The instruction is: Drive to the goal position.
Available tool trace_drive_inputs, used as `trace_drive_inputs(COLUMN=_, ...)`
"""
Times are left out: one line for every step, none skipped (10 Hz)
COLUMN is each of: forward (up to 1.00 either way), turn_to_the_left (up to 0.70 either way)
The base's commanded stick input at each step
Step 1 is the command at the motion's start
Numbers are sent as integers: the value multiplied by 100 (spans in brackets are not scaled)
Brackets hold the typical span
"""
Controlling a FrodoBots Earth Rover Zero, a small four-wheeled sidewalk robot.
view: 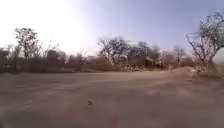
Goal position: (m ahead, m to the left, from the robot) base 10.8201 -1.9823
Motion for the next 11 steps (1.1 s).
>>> trace_drive_inputs(forward=70, turn_to_the_left=0)
trace_drive_inputs(forward=70, turn_to_the_left=0)
trace_drive_inputs(forward=70, turn_to_the_left=0)
trace_drive_inputs(forward=70, turn_to_the_left=0)
trace_drive_inputs(forward=70, turn_to_the_left=0)
trace_drive_inputs(forward=70, turn_to_the_left=0)
trace_drive_inputs(forward=70, turn_to_the_left=0)
trace_drive_inputs(forward=70, turn_to_the_left=0)
trace_drive_inputs(forward=70, turn_to_the_left=0)
trace_drive_inputs(forward=70, turn_to_the_left=-5)
trace_drive_inputs(forward=70, turn_to_the_left=-14)
